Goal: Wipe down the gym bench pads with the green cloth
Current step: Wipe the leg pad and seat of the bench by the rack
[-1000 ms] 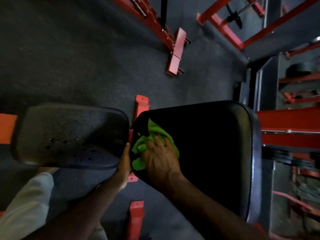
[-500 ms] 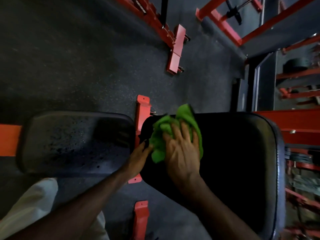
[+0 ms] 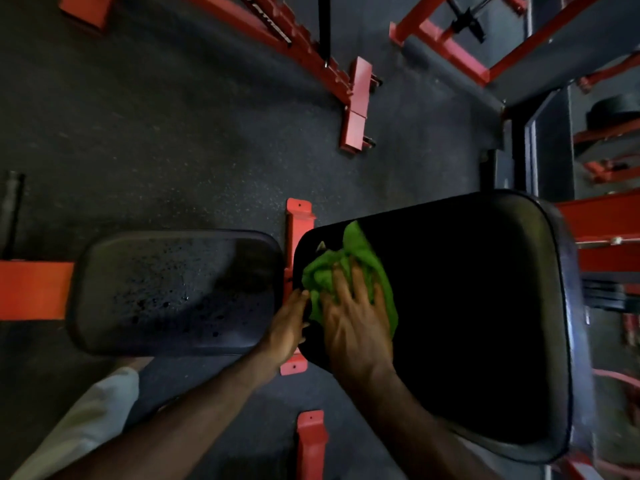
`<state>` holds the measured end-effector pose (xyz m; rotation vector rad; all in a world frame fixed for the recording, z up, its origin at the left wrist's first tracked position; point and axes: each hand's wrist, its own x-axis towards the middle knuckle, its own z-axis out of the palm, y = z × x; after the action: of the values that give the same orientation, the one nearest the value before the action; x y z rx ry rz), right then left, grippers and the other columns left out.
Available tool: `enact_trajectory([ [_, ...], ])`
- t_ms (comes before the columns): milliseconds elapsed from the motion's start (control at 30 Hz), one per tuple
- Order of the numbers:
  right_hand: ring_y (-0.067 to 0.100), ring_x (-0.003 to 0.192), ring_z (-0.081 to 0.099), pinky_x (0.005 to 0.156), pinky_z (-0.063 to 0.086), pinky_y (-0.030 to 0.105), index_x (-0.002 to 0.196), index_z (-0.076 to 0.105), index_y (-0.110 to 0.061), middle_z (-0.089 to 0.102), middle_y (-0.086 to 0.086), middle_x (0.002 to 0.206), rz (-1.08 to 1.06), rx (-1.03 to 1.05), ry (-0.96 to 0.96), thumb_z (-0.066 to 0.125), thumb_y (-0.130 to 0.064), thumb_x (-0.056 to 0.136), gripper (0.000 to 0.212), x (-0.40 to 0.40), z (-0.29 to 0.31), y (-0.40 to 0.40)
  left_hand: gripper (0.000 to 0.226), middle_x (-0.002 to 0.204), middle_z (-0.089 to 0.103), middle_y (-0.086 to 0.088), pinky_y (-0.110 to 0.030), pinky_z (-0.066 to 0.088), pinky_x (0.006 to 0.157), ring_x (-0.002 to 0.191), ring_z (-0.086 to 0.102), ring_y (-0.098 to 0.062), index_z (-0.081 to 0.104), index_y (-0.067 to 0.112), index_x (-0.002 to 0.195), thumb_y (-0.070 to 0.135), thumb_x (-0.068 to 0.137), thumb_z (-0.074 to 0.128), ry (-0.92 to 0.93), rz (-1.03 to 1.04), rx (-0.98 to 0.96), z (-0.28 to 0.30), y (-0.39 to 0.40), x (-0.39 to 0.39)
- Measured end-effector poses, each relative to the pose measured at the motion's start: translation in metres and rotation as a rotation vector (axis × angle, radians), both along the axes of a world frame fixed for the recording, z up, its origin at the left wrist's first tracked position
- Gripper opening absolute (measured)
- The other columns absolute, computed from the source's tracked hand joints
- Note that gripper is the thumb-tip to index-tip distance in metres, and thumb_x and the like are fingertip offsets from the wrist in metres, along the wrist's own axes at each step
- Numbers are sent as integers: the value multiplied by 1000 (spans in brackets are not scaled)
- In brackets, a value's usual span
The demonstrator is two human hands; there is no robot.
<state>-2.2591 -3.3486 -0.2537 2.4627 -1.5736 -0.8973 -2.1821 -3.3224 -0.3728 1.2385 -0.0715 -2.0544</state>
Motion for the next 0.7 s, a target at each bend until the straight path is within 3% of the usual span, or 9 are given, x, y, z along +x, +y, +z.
enact_trajectory([
  [67,39,125,64,115,23,49,116,79,-15,70,12,132,48,48,-46,40,-27,90,48,-14,6,31,30,134,64,0,-27,53,86,106,63,-13,58,27,133,25,111,39,-22,36,-33,3,0,-1],
  [133,37,125,65,112,30,48,122,76,-13,70,11,132,81,22,-171,37,-27,100,47,-23,22,42,34,131,64,2,-16,55,74,105,64,-11,53,20,142,19,111,38,13,64,-38,6,5,-5],
  [200,38,128,63,113,28,48,124,75,-14,68,12,134,49,-103,-287,35,-28,102,47,-22,43,22,33,122,65,7,-19,54,68,104,64,-12,52,26,141,26,111,40,17,99,-73,22,8,-12],
  [300,47,132,57,116,22,52,121,75,-7,65,22,137,-16,-304,-289,39,-25,96,47,-12,57,-11,32,133,64,5,-33,50,101,121,60,-13,59,23,136,27,111,40,-13,159,-83,38,9,-21],
  [367,45,132,57,113,23,51,123,75,-8,65,19,137,-13,-284,-236,38,-24,94,50,-7,59,5,30,141,60,-3,-41,38,119,131,55,-18,63,19,129,26,111,40,-65,228,-76,38,12,-25],
  [433,38,127,63,108,27,47,120,77,-13,69,13,133,40,-198,-210,39,-27,90,50,-17,59,41,44,142,62,-8,-50,36,121,135,56,-24,65,16,132,47,104,53,-107,296,-86,37,15,-28],
  [533,36,129,62,109,29,46,119,78,-17,69,10,133,33,-193,-293,40,-28,90,49,-28,83,49,94,143,63,1,-56,40,118,134,58,-22,61,27,142,89,71,63,-66,231,-123,13,23,-42],
  [633,43,135,55,115,23,52,122,75,-12,64,17,139,-41,-434,-395,38,-30,92,51,-19,116,2,104,149,58,3,-51,33,123,141,51,-17,58,26,146,93,67,62,-131,215,-202,51,19,-36],
  [700,43,138,52,116,20,52,122,75,-13,61,17,143,-75,-468,-359,37,-31,91,52,-11,119,-13,93,152,55,4,-45,32,124,143,47,-15,57,22,145,89,82,48,-238,158,-300,80,10,-27],
])
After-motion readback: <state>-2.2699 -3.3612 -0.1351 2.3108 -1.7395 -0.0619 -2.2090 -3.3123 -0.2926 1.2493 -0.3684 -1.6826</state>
